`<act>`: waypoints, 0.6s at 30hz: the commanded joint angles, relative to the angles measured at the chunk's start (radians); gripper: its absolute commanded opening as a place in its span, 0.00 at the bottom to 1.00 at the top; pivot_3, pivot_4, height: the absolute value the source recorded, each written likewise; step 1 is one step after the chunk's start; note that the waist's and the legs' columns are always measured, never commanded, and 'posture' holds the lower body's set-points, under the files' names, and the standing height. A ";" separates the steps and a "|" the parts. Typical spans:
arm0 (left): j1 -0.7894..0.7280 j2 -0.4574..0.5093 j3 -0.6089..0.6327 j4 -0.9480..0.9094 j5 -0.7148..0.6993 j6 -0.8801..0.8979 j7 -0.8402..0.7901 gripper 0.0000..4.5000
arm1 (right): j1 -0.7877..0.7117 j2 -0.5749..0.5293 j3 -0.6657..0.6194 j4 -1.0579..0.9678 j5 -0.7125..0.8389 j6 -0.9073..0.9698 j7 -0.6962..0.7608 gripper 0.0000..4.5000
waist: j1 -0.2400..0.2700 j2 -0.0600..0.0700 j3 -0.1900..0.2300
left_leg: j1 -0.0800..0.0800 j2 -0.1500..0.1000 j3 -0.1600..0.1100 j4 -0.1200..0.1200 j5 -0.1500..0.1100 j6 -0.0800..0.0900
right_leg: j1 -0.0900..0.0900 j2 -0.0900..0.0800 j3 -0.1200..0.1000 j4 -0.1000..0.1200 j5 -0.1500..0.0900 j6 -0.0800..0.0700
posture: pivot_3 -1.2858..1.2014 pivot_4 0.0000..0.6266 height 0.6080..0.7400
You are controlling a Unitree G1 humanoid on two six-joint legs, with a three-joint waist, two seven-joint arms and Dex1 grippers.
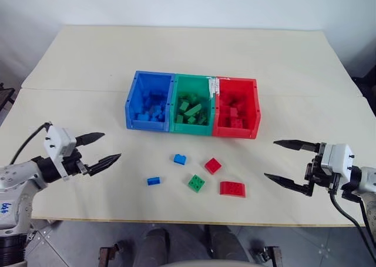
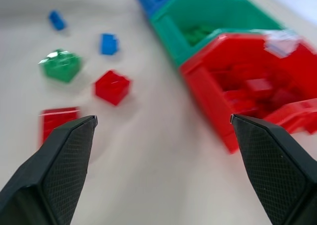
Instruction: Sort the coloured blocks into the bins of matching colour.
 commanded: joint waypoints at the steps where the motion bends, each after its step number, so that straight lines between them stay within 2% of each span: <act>1: -0.013 0.003 0.000 0.000 0.036 -0.051 0.016 1.00 | -0.020 0.024 0.010 -0.004 0.000 -0.025 -0.021 1.00 | 0.001 0.000 0.000 | 0.000 0.000 0.000 0.000 0.000 0.000 | 0.000 0.000 0.000 0.000 0.000 0.000 | 0.52 0.24 1.00; 5: -0.027 -0.004 -0.016 -0.023 -0.001 -0.025 -0.012 1.00 | -0.005 0.040 0.014 0.012 -0.013 -0.052 -0.017 1.00 | 0.010 0.000 0.000 | 0.000 0.000 0.000 0.000 0.000 0.000 | 0.000 0.000 0.000 0.000 0.000 0.000 | 0.52 0.24 1.00; 8: -0.026 -0.015 -0.094 -0.061 0.010 -0.027 -0.053 1.00 | 0.068 0.009 -0.051 0.054 -0.019 -0.080 0.013 1.00 | 0.019 0.000 0.000 | 0.000 -0.001 0.000 0.000 0.000 0.000 | 0.001 -0.001 -0.001 0.000 0.000 0.000 | 0.52 0.24 1.00; 14: -0.029 -0.046 -0.242 -0.097 0.045 -0.082 -0.129 1.00 | 0.179 -0.070 -0.142 0.265 -0.079 -0.259 0.113 1.00 | 0.015 0.000 0.000 | 0.000 -0.002 0.001 0.001 -0.001 0.002 | 0.002 -0.001 -0.001 -0.003 0.000 0.000 | 0.52 0.24 1.00; 18: -0.039 -0.052 -0.283 -0.082 0.022 -0.110 -0.202 1.00 | 0.189 -0.101 -0.130 0.338 -0.089 -0.340 0.168 1.00 | 0.003 0.000 0.000 | 0.002 0.000 0.003 0.001 -0.001 0.002 | 0.002 0.002 0.001 -0.001 0.000 0.000 | 0.52 0.24 1.00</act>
